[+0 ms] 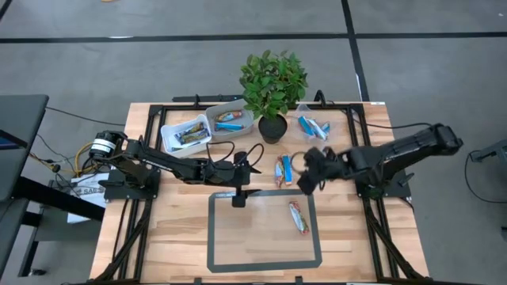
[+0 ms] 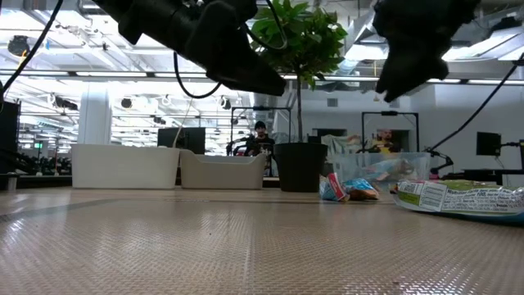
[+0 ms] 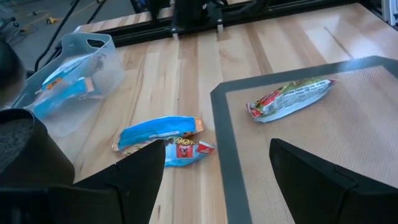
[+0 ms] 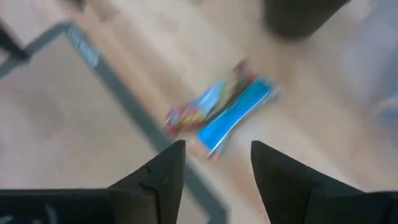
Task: Pick and place Granola Bars by type
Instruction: Put the red granola bar into the gray bin
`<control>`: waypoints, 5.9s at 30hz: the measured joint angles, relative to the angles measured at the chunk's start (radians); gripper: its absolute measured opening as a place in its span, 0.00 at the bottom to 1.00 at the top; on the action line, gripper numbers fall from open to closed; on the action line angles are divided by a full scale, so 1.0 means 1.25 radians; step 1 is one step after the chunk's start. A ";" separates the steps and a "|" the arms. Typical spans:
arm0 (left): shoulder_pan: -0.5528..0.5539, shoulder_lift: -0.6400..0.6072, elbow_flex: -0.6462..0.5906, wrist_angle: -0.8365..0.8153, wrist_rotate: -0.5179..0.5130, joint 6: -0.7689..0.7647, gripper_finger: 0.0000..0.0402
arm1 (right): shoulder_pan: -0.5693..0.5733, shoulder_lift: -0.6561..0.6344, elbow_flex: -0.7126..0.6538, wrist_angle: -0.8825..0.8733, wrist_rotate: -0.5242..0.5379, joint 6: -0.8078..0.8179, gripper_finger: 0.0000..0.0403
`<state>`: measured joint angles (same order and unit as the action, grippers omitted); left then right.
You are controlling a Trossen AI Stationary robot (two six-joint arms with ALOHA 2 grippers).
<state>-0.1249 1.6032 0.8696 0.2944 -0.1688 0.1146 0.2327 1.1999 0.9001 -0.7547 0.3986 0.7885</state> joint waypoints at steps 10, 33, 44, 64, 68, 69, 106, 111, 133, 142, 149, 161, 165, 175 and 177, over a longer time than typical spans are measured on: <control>-0.003 0.000 0.000 -0.015 -0.001 -0.022 0.70 | 0.134 0.156 0.000 0.049 -0.116 0.155 0.41; -0.005 0.000 0.000 -0.017 -0.002 -0.058 0.70 | 0.199 0.349 0.000 0.133 -0.264 0.271 0.44; -0.005 0.000 0.000 -0.015 -0.002 -0.059 0.70 | 0.192 0.356 0.000 0.169 -0.298 0.247 0.36; -0.005 0.000 0.000 -0.004 -0.002 -0.066 0.70 | 0.189 0.366 0.000 0.195 -0.304 0.200 0.02; -0.004 0.000 0.000 0.013 -0.003 -0.104 0.70 | 0.189 0.361 0.000 0.215 -0.263 0.198 0.02; -0.004 0.000 0.000 0.017 -0.006 -0.115 0.70 | 0.189 0.357 0.000 0.223 -0.246 0.197 0.01; 0.047 0.000 0.000 0.194 -0.114 -0.335 0.70 | 0.110 0.244 0.001 0.555 0.374 -0.308 0.00; 0.048 0.000 0.000 0.214 -0.113 -0.334 0.70 | 0.110 0.244 0.001 0.623 0.373 -0.378 0.00; 0.048 0.000 0.000 0.233 -0.111 -0.299 0.36 | 0.109 0.244 0.000 0.644 0.351 -0.389 0.00; 0.048 0.000 0.000 0.223 -0.114 -0.263 0.19 | 0.098 0.244 0.001 0.644 0.347 -0.408 0.09; 0.048 0.000 0.000 0.190 -0.121 -0.220 0.10 | 0.088 0.244 0.001 0.644 0.347 -0.407 0.27; 0.059 0.000 0.000 0.005 -0.411 -0.073 0.07 | 0.075 0.244 0.001 0.628 0.348 -0.401 0.51; 0.075 0.000 0.000 0.000 -0.535 0.004 0.06 | 0.074 0.244 0.001 0.628 0.348 -0.400 0.54; 0.156 0.000 0.000 0.001 -0.758 0.166 0.06 | 0.074 0.244 0.001 0.607 0.349 -0.399 0.54; 0.182 0.000 0.000 0.001 -0.754 0.180 0.06 | 0.074 0.244 0.001 0.607 0.350 -0.399 0.54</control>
<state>0.1031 1.6035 0.8696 0.2955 -1.1115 0.3390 0.3248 1.5051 0.9009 0.0040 0.8360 0.2901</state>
